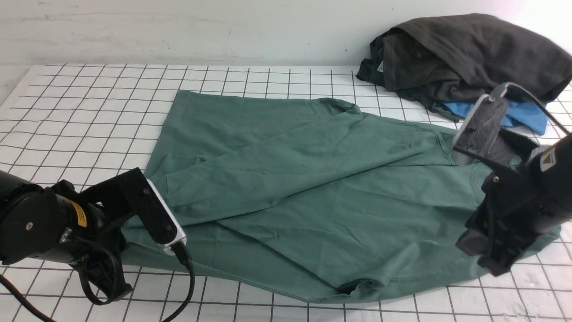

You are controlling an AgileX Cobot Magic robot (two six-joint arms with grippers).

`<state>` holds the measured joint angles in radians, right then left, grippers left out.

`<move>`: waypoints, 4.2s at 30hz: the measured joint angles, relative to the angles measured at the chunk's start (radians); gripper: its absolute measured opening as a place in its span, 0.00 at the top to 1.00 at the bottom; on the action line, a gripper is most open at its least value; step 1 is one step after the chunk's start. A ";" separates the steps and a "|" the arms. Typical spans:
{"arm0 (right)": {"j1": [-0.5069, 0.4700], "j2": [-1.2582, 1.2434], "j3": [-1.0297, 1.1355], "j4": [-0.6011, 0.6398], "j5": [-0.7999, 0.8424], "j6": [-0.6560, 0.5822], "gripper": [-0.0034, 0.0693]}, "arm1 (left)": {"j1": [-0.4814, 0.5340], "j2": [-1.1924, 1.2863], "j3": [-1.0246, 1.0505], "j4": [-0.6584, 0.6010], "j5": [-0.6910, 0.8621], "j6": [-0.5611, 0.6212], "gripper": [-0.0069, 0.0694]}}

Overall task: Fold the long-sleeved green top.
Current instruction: Use both arms simultaneously to clamp the lower edge of the clothing fabric, then use both arms to drag the lower edge of the fabric forward and fold it over the upper edge

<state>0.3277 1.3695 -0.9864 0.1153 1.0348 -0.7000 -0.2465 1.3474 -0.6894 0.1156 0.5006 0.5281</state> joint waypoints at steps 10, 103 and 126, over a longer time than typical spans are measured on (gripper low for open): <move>0.000 0.194 0.209 -0.407 -0.335 0.070 0.26 | 0.000 0.000 0.000 -0.004 -0.006 -0.093 0.92; -0.203 0.401 -0.181 -0.104 -0.075 0.412 0.49 | 0.111 0.530 -0.757 -0.284 0.372 -0.049 0.52; -0.203 0.401 -0.181 -0.087 -0.072 0.429 0.49 | 0.111 0.678 -0.757 -0.277 0.338 -0.053 0.87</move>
<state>0.1245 1.7709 -1.1677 0.0279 0.9631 -0.2707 -0.1350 2.0259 -1.4462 -0.1618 0.8386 0.4753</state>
